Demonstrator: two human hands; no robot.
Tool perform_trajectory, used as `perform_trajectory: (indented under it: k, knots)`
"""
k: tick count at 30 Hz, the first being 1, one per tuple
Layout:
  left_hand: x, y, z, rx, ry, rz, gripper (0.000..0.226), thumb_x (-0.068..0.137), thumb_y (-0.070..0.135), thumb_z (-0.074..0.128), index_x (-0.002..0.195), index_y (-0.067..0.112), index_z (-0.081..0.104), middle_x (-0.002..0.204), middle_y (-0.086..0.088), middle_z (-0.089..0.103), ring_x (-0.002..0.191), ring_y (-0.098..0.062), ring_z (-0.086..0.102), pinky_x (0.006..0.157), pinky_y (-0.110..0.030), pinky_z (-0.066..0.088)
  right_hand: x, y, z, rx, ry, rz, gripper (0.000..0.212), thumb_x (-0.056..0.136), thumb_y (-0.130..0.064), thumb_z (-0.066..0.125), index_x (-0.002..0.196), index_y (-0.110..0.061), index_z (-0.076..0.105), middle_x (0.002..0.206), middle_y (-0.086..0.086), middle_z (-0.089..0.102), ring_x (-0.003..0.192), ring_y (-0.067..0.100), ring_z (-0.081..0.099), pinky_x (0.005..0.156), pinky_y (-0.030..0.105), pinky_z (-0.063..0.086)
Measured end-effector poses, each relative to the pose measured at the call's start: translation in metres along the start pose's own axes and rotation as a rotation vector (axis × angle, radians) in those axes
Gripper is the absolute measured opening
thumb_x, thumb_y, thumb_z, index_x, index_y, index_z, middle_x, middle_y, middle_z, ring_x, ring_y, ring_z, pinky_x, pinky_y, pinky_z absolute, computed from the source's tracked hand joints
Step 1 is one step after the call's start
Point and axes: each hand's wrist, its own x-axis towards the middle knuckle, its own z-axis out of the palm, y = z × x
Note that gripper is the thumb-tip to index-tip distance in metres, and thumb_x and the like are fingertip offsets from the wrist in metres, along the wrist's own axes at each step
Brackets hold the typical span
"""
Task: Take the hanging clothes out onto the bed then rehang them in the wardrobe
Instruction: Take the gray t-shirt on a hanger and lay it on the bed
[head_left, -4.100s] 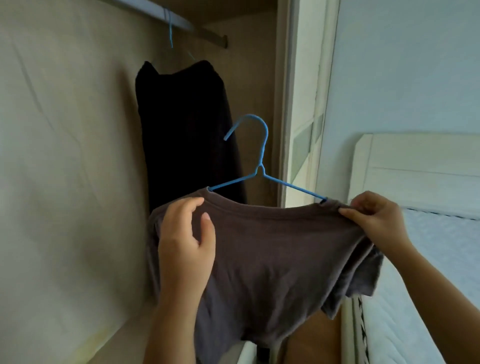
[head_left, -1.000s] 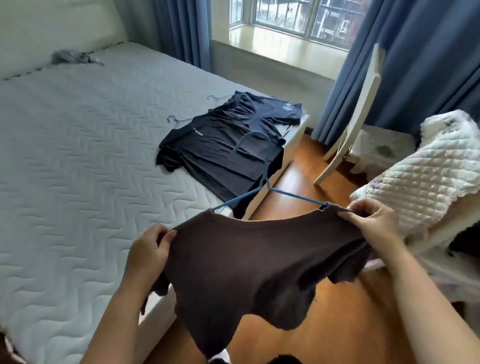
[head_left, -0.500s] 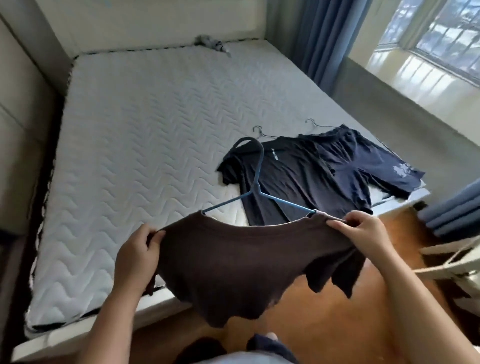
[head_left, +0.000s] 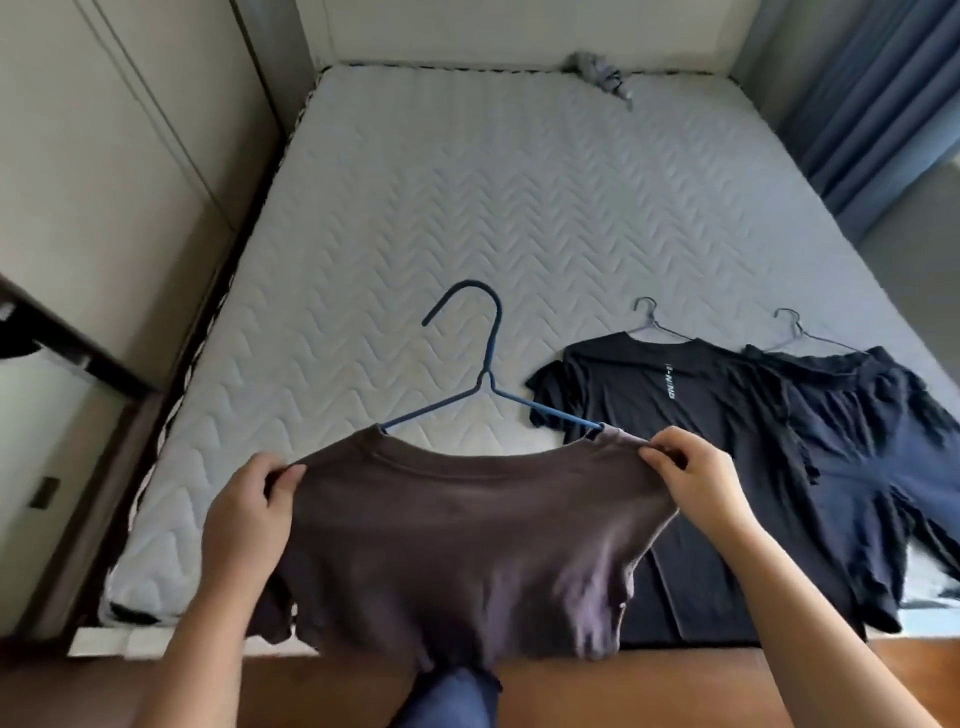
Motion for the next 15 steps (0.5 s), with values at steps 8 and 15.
perform_trajectory:
  k: [8,15]
  knots:
    - [0.156,0.048,0.080,-0.050,-0.075,0.078,0.018,0.089,0.022,0.055,0.089,0.004,0.059,0.087,-0.013,0.064,0.081,-0.028,0.055,0.070,-0.030,0.036,0.139,-0.004,0.012,-0.143,0.062,0.149,0.022,0.085,-0.034,0.060,0.077,-0.013,0.058,0.073,0.007,0.062,0.077,0.028,0.055,0.068,0.035,0.043]
    - [0.269,0.056,0.188,0.058,-0.114,0.038,0.023,0.092,0.028,0.049,0.084,0.008,0.054,0.084,-0.010,0.060,0.076,-0.025,0.050,0.067,-0.032,0.036,0.280,0.023,0.058,-0.183,-0.021,0.243,0.036,0.086,-0.039,0.057,0.079,-0.004,0.056,0.072,0.009,0.058,0.079,0.031,0.055,0.065,0.034,0.039]
